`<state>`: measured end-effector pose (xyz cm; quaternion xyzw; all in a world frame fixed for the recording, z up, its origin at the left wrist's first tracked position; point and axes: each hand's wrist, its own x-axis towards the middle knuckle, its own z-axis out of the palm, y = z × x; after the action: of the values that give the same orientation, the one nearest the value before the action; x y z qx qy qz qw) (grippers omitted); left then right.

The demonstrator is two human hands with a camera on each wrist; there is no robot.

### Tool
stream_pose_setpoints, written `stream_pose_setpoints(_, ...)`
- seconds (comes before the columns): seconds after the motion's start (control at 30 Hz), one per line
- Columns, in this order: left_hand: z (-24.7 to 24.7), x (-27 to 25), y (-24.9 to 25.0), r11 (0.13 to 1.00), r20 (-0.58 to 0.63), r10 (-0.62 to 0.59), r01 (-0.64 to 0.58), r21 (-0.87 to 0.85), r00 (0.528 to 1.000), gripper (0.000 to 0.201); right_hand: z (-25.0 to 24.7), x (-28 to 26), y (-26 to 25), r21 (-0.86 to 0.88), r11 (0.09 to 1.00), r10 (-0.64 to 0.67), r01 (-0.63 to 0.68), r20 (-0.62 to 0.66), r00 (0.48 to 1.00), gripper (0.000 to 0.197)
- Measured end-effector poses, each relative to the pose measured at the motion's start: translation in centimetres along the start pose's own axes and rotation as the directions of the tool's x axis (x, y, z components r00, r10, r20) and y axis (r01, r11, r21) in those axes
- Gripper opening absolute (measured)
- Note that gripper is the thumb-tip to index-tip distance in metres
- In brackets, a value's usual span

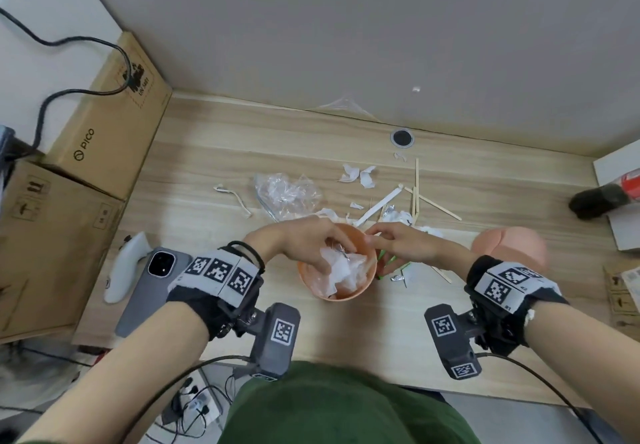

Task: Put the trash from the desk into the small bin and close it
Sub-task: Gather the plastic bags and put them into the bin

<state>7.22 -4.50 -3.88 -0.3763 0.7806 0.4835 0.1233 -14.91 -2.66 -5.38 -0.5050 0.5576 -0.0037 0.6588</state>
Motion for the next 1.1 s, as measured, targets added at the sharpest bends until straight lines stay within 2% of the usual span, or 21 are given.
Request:
stream_pose_setpoints(0.07,-0.8,-0.2,-0.1,0.997,0.070,0.044,-0.040,-0.058,0.997,0.064,-0.2,0.0,-0.1,-0.027,1.000,-0.006,0.006,0.005,1.000,0.030)
stream_pose_setpoints(0.1,-1.3,-0.5,-0.1,0.986,0.042,0.067,-0.060,-0.157,0.997,0.063,-0.2,0.0,-0.3,-0.039,0.999,-0.008,0.008,0.002,1.000,0.028)
stream_pose_setpoints(0.17,-2.3,-1.0,-0.6,0.921,-0.109,0.039,-0.078,-0.381,0.993,0.054,-0.3,-0.2,-0.4,-0.045,0.999,-0.013,0.012,-0.012,1.000,0.024)
stream_pose_setpoints(0.23,-2.8,-0.8,-1.9,0.854,-0.278,-0.069,-0.088,-0.513,0.958,0.048,-0.2,-0.4,-0.5,-0.049,0.999,-0.012,0.011,-0.024,1.000,0.021)
stream_pose_setpoints(0.27,-2.8,-0.5,-2.9,0.864,-0.339,-0.121,-0.070,-0.498,0.933,0.045,-0.2,-0.4,-0.4,-0.052,0.999,-0.010,0.009,-0.028,1.000,0.021)
stream_pose_setpoints(0.3,-2.8,0.0,-4.1,0.902,-0.385,-0.183,-0.001,-0.432,0.905,0.045,-0.2,-0.3,-0.3,-0.057,0.998,-0.006,0.004,-0.034,0.999,0.021)
stream_pose_setpoints(0.37,-2.4,1.4,-7.4,0.936,-0.461,-0.339,0.246,-0.251,0.820,0.059,-0.3,-0.4,-0.4,-0.039,0.999,0.002,-0.004,-0.037,0.999,0.022)
stream_pose_setpoints(0.43,-1.3,2.3,-9.8,0.857,-0.496,-0.514,0.445,-0.259,0.701,0.078,0.1,-0.7,-0.1,-0.051,0.998,0.021,-0.023,-0.044,0.999,0.026)
stream_pose_setpoints(0.47,-1.0,2.7,-10.8,0.818,-0.471,-0.575,0.492,-0.299,0.669,0.084,-0.1,-0.4,-0.1,-0.057,0.998,0.028,-0.031,-0.049,0.998,0.028)
stream_pose_setpoints(0.5,0.3,5.4,-11.7,0.785,-0.406,-0.619,0.501,-0.365,0.673,0.086,-0.6,-0.1,1.4,-0.018,0.996,0.091,-0.093,-0.065,0.994,0.030)
stream_pose_setpoints(0.6,1.1,4.6,-13.1,0.675,-0.412,-0.729,0.475,-0.564,0.547,0.082,-0.1,-0.2,1.0,-0.044,0.997,0.068,-0.070,-0.052,0.996,0.030)
stream_pose_setpoints(0.63,0.9,4.7,-13.8,0.653,-0.421,-0.746,0.444,-0.613,0.516,0.079,-0.3,0.2,0.6,-0.060,0.996,0.065,-0.067,-0.047,0.997,0.029)
stream_pose_setpoints(0.67,0.6,4.6,-13.9,0.661,-0.440,-0.742,0.442,-0.607,0.505,0.077,-0.3,0.4,0.3,-0.055,0.997,0.050,-0.053,-0.049,0.998,0.029)
stream_pose_setpoints(0.77,0.8,5.3,-13.1,0.755,-0.562,-0.654,0.490,-0.436,0.507,0.066,-0.4,0.4,-0.1,-0.070,0.997,0.024,-0.028,-0.053,0.998,0.028)
stream_pose_setpoints(0.87,1.1,6.0,-11.9,0.815,-0.633,-0.572,0.449,-0.367,0.522,0.056,-0.2,0.1,0.0,-0.097,0.995,0.007,-0.013,-0.061,0.998,0.025)
stream_pose_setpoints(1.03,0.5,6.1,-11.6,0.873,-0.534,-0.487,0.377,-0.309,0.691,0.046,-0.3,-0.2,-0.2,-0.133,0.991,0.013,-0.020,-0.055,0.998,0.025)
stream_pose_setpoints(1.1,-0.1,5.8,-11.4,0.875,-0.520,-0.476,0.321,-0.362,0.710,0.044,-0.3,-0.3,-0.5,-0.123,0.992,0.005,-0.011,-0.051,0.999,0.023)
